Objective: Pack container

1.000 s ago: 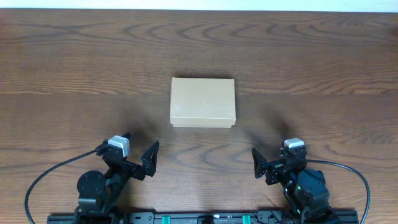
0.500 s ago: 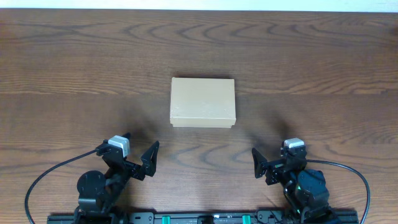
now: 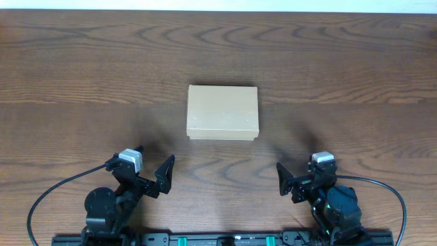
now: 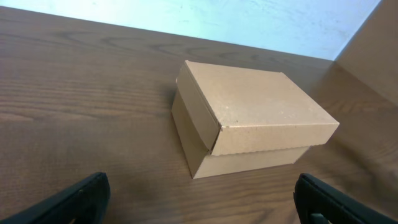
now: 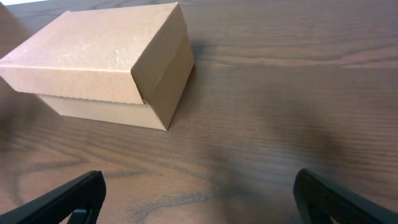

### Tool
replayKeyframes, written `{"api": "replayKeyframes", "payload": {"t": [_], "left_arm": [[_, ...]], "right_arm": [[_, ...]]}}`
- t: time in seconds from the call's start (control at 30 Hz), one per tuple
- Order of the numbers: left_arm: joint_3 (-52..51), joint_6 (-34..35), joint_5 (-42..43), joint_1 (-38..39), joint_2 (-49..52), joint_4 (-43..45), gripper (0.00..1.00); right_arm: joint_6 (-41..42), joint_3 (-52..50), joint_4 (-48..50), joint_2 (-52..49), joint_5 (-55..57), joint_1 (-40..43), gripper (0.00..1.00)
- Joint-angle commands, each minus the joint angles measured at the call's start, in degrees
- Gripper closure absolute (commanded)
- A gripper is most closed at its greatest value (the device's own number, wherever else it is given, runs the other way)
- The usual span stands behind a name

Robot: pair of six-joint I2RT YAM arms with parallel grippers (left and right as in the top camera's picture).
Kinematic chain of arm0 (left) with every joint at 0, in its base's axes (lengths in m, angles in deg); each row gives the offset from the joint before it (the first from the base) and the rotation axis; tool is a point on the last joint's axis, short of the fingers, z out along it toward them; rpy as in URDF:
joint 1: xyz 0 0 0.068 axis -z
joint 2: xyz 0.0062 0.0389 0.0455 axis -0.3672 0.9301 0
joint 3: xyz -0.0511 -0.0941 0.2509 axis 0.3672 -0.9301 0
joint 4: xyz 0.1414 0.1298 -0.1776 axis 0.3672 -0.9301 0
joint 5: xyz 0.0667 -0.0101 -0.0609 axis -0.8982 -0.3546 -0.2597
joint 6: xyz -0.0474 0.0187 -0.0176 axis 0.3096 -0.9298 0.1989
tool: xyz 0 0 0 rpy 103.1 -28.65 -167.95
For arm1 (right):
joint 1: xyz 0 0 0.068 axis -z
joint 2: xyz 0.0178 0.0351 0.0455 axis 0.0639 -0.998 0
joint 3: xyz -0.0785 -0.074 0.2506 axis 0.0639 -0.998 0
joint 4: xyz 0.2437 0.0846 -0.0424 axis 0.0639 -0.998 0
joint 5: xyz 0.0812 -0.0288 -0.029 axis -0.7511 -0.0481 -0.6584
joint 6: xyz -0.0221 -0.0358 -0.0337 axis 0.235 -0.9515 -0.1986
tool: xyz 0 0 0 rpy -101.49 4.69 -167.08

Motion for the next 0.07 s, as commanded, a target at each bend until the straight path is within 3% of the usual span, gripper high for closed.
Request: {"api": "replayKeyframes", "payload": {"t": [0.0,0.03], "left_arm": [[-1.3,0.9,0.4,-0.1,-0.5,-0.2,0.05],[-1.3,0.9,0.3,-0.1,-0.5,-0.2,0.05]], "right_arm": [[0.3,-0.2,0.1,0.5,0.8,-0.5,0.01],[0.3,-0.2,0.1,0.5,0.8,-0.5,0.01]]}}
